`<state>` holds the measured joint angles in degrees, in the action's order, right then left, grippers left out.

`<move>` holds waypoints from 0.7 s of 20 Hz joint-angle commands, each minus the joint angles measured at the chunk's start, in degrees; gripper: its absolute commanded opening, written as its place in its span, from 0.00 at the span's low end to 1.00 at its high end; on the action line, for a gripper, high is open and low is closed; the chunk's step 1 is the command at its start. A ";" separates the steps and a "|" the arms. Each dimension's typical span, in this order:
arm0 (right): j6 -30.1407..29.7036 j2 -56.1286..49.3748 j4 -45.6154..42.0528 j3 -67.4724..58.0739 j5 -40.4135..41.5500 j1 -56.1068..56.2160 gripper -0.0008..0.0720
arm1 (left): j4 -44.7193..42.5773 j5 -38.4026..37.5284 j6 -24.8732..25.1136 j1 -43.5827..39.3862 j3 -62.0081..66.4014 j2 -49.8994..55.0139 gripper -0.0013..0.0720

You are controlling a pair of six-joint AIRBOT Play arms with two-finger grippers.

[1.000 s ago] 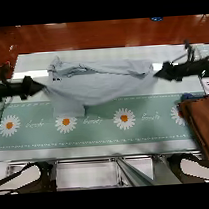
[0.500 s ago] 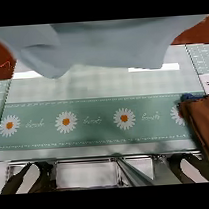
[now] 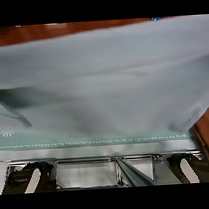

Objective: Fold the shirts.

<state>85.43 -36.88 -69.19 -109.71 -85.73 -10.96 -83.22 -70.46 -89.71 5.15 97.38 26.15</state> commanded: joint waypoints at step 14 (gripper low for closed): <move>-3.98 -17.77 5.66 35.80 14.73 0.07 0.05 | -14.69 14.78 -15.58 -10.08 -25.11 27.04 0.04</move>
<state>83.99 -46.15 -65.06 -77.58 -78.78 -10.96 -100.68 -64.93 -104.12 -7.97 73.93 42.92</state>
